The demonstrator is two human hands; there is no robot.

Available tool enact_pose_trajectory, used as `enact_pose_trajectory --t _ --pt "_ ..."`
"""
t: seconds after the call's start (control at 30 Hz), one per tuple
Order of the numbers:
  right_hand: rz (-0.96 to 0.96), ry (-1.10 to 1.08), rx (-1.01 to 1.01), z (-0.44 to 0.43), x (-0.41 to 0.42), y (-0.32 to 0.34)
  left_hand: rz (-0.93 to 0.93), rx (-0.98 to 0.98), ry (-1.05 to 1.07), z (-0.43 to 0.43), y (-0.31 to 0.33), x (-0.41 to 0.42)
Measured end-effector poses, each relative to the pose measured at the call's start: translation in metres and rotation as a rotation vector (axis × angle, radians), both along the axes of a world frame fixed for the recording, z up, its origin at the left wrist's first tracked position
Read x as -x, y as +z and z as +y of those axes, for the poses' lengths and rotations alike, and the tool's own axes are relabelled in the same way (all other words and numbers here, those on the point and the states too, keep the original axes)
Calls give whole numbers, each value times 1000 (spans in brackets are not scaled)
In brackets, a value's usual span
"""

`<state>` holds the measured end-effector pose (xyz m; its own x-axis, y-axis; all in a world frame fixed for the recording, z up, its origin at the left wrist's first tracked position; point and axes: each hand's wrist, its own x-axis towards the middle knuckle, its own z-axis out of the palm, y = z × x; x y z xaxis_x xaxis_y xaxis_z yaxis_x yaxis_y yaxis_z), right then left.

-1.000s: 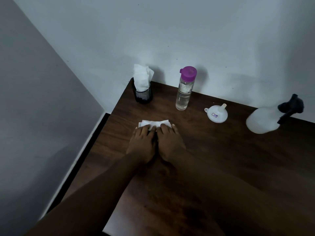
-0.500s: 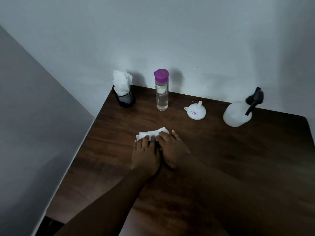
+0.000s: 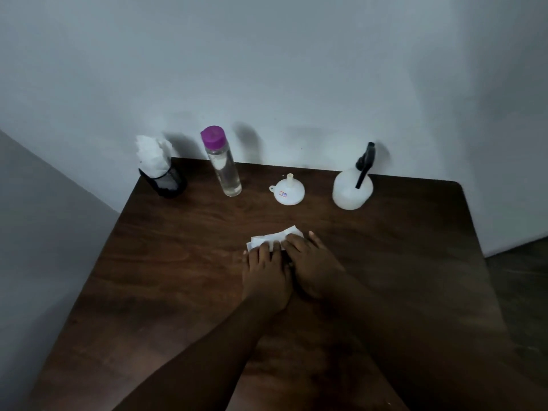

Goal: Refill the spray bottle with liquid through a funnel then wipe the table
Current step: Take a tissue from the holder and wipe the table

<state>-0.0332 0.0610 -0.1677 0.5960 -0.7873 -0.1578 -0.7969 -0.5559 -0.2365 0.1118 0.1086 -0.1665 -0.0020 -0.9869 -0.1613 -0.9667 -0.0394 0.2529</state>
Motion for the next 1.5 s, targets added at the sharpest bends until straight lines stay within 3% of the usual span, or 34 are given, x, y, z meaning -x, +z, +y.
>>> enact_pose_trajectory --t 0.27,0.6,0.8,1.17,1.5 --pt "58 -88 -37 4 73 6 46 -49 -115 -9 4 68" --pt "56 -229 59 15 147 1 55 -90 -216 -21 5 144" --pt "58 -260 -12 24 180 10 72 -114 -285 -24 6 174" --pt "138 -424 -88 55 178 11 -25 -88 -565 -19 5 176" --pt "232 -478 -74 78 137 6 -38 -78 -637 -16 3 144"
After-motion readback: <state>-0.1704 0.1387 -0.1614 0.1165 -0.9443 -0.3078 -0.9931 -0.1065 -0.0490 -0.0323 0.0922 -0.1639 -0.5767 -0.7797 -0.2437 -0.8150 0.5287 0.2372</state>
